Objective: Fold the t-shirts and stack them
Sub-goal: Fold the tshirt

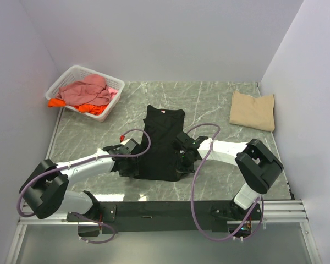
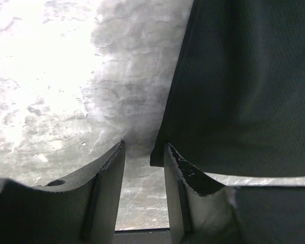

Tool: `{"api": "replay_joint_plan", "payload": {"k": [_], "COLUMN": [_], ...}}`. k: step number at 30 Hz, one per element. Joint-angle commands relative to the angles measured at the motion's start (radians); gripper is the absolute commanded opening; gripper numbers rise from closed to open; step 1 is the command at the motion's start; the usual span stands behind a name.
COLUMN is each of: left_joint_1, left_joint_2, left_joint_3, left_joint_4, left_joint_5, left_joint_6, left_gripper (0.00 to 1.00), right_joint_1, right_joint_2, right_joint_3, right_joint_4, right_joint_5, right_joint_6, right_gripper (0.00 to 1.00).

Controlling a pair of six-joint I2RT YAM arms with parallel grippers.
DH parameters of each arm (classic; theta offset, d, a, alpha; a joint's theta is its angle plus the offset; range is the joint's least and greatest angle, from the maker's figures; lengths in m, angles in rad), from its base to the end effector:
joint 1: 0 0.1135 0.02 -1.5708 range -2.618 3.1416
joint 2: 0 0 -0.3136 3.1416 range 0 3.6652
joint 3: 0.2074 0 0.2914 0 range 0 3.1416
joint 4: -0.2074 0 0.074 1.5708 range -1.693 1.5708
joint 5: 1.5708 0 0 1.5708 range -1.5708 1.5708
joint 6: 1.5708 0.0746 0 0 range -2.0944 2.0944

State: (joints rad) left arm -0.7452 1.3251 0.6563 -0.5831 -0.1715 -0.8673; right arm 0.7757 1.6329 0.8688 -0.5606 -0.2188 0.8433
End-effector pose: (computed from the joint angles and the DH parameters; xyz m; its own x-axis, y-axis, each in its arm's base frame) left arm 0.1930 -0.1608 0.1479 -0.9310 -0.1633 -0.3264 -0.1254 0.9830 -0.1343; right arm 0.2190 0.2375 0.1301 -0.9991 0.0412 -0.0048 0.0375 0.9460 0.3219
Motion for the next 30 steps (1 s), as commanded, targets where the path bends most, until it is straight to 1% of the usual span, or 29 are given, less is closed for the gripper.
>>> {"api": "replay_joint_plan", "payload": {"k": [1,3,10,15,18,19,21,22,23,24,26,28,29,30], "left_joint_1": [0.001,-0.002,-0.020,-0.026,-0.029,-0.029,-0.033,-0.034,-0.036,-0.037,-0.037,-0.039,-0.042,-0.042], "left_joint_2": [-0.032,-0.038,-0.035,-0.018,-0.001,0.002,0.008,0.008,0.009,0.010,0.008,-0.001,-0.006,-0.016], "left_joint_3": [-0.027,-0.043,-0.067,-0.055,-0.055,-0.055,-0.053,-0.053,-0.050,-0.052,-0.049,-0.049,-0.049,-0.049], "left_joint_4": [0.043,0.069,0.088,0.086,0.089,0.089,0.094,0.094,0.091,0.089,0.086,0.078,0.077,0.072], "left_joint_5": [0.041,0.073,0.098,0.096,0.098,0.099,0.101,0.101,0.099,0.099,0.101,0.107,0.110,0.113], "left_joint_6": [0.028,0.025,0.010,0.010,0.008,0.007,0.008,0.008,0.008,0.008,0.007,0.010,0.010,0.008], "left_gripper": [0.42,0.42,0.44,0.42,0.37,0.31,0.24,0.17,0.14,0.08,0.01,0.01,0.00,0.01], "right_joint_1": [-0.018,-0.021,-0.027,-0.029,-0.027,-0.029,-0.027,-0.030,-0.030,-0.030,-0.027,-0.029,-0.029,-0.027], "right_joint_2": [0.004,0.001,-0.004,-0.002,-0.002,-0.004,-0.007,-0.008,-0.008,-0.007,-0.008,-0.013,-0.022,-0.027], "right_joint_3": [-0.024,-0.024,-0.019,-0.014,-0.014,-0.016,-0.017,-0.017,-0.017,-0.016,-0.011,-0.005,-0.002,-0.002], "right_joint_4": [-0.041,-0.039,-0.047,-0.045,-0.047,-0.045,-0.044,-0.044,-0.047,-0.048,-0.056,-0.076,-0.084,-0.093], "right_joint_5": [0.105,0.108,0.110,0.108,0.107,0.108,0.105,0.105,0.107,0.108,0.111,0.124,0.127,0.131], "right_joint_6": [-0.020,-0.023,-0.024,-0.027,-0.027,-0.026,-0.026,-0.026,-0.027,-0.029,-0.033,-0.039,-0.044,-0.047], "right_gripper": [0.07,0.07,0.07,0.07,0.07,0.07,0.07,0.07,0.07,0.07,0.06,0.05,0.01,0.00]}}
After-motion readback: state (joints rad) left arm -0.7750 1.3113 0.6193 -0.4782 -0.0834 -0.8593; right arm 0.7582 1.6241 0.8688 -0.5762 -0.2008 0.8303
